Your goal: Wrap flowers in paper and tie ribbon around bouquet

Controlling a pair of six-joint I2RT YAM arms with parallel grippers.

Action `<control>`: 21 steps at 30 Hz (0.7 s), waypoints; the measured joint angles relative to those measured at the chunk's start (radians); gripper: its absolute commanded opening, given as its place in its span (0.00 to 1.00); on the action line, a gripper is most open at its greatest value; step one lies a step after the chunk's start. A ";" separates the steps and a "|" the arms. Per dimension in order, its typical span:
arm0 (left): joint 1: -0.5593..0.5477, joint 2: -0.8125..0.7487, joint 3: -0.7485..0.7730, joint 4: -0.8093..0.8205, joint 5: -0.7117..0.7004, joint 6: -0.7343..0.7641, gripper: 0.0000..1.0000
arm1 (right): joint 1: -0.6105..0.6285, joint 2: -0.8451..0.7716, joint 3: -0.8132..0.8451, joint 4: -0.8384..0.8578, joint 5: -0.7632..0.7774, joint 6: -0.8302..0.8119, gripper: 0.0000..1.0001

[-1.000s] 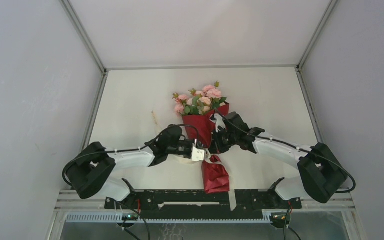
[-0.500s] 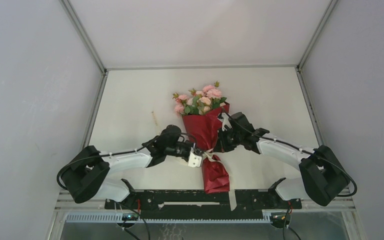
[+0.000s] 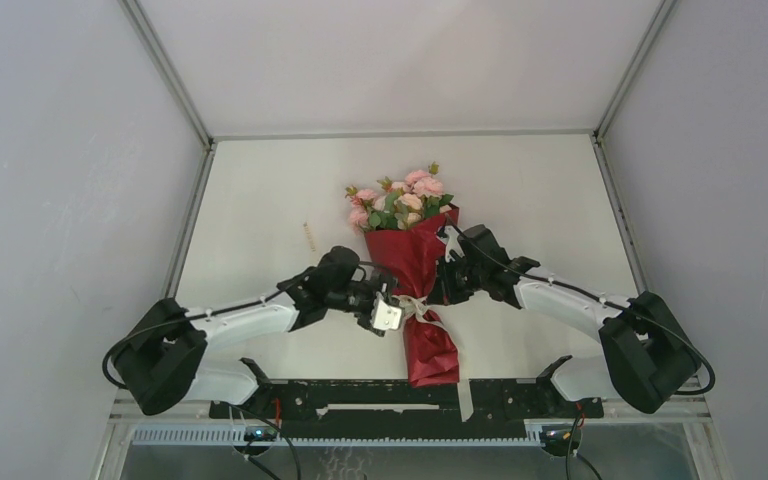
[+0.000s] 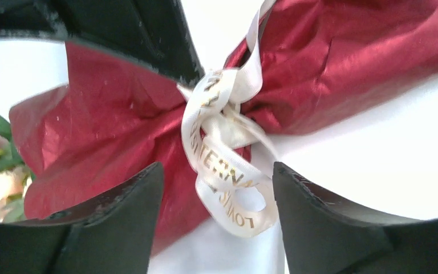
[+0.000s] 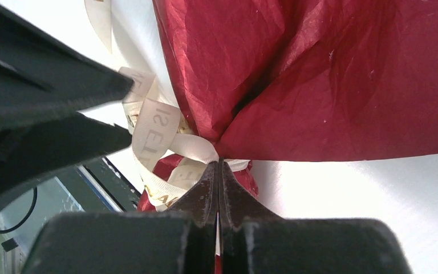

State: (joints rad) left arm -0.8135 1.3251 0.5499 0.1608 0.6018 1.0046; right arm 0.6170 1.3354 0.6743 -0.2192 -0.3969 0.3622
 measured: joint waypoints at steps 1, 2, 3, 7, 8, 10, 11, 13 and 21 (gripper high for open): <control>0.013 -0.013 0.019 -0.071 -0.005 -0.002 0.81 | 0.001 0.000 0.000 0.000 0.000 0.000 0.00; 0.025 -0.030 0.052 -0.169 -0.014 -0.002 0.82 | 0.001 0.000 0.000 0.000 0.000 0.000 0.00; 0.033 -0.032 0.056 -0.179 -0.015 -0.002 0.96 | 0.001 0.000 0.000 0.000 0.000 0.000 0.00; 0.062 -0.039 0.113 -0.322 -0.025 -0.068 1.00 | 0.005 0.000 0.000 0.002 0.000 0.001 0.00; 0.064 -0.037 0.113 -0.331 -0.027 -0.112 1.00 | 0.006 0.000 0.000 0.003 0.000 0.002 0.00; 0.064 -0.023 0.113 -0.328 -0.033 -0.186 0.98 | 0.007 0.000 0.000 0.007 -0.001 0.003 0.00; 0.061 -0.009 0.113 -0.322 -0.044 -0.226 0.93 | 0.007 0.000 0.000 0.008 -0.001 0.004 0.00; 0.056 0.018 0.113 -0.311 -0.069 -0.274 0.77 | 0.007 0.000 0.000 0.009 0.000 0.004 0.00; 0.049 0.055 0.113 -0.246 -0.129 -0.347 0.09 | 0.007 0.000 0.000 0.010 0.000 0.004 0.00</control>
State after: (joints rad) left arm -0.7647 1.3796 0.6624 -0.0849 0.4732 0.6575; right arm 0.6239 1.3354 0.6743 -0.2089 -0.3973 0.3660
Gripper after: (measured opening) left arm 0.337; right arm 0.006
